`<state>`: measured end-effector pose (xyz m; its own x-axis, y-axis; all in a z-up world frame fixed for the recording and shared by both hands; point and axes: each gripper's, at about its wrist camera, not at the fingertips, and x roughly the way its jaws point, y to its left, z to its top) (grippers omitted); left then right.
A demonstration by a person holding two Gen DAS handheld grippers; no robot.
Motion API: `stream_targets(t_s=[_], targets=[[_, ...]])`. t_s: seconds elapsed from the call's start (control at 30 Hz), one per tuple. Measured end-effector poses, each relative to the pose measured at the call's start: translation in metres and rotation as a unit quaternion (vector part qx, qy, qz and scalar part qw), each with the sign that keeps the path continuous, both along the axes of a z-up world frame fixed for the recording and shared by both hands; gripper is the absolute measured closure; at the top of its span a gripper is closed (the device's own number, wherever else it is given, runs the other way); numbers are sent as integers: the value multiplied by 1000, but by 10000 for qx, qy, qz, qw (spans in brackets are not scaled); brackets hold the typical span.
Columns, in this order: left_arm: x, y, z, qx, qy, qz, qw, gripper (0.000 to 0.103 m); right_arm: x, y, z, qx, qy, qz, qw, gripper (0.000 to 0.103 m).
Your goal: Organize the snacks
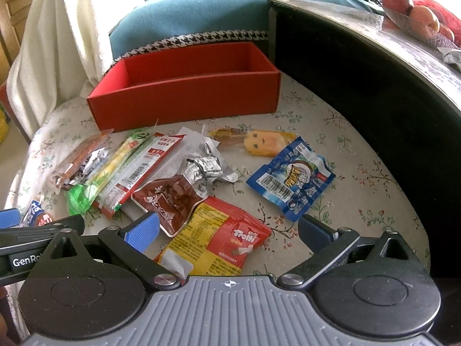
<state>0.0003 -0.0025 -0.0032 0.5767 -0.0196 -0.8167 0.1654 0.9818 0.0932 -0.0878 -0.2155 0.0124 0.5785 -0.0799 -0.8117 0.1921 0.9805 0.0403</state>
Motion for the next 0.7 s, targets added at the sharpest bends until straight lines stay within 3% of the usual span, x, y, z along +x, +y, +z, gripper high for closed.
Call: stream_targets(t_s=[0.17, 0.7], targets=[[1, -1, -2, 147, -26, -7, 9999, 19, 1, 0, -1, 11, 33, -14, 10000, 0], [3, 0, -2, -21, 54, -63, 10000, 18, 3, -4, -4, 121, 212, 135, 9996, 0]])
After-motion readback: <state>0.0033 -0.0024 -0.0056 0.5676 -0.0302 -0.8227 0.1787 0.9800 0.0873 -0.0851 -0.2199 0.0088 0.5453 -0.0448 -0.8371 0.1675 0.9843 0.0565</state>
